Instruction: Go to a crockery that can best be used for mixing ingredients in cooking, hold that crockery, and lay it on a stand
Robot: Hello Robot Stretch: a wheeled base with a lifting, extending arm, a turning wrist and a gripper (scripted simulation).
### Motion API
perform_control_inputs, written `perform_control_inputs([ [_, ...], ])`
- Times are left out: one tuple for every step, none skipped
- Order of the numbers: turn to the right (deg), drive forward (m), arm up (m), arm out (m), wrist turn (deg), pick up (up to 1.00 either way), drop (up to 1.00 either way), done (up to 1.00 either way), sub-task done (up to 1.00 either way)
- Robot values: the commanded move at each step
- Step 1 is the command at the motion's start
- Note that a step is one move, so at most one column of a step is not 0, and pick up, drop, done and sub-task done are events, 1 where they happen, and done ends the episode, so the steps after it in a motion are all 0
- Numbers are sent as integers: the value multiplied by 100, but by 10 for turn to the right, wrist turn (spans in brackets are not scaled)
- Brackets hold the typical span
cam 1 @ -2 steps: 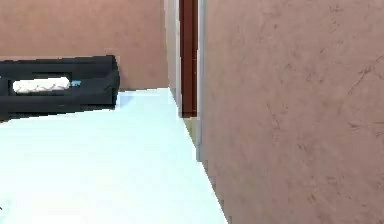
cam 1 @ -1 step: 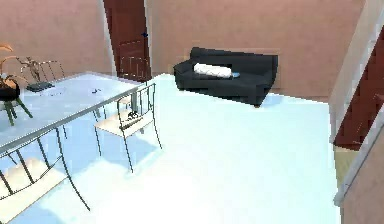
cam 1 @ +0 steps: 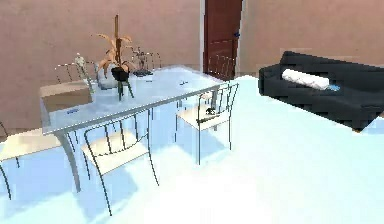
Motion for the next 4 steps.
perform_control_inputs([
  [0,50,0,0,0,0,0,0,0],
  [450,0,0,0,0,0,0,0,0],
  [30,0,0,0,0,0,0,0,0],
  [0,45,0,0,0,0,0,0,0],
])
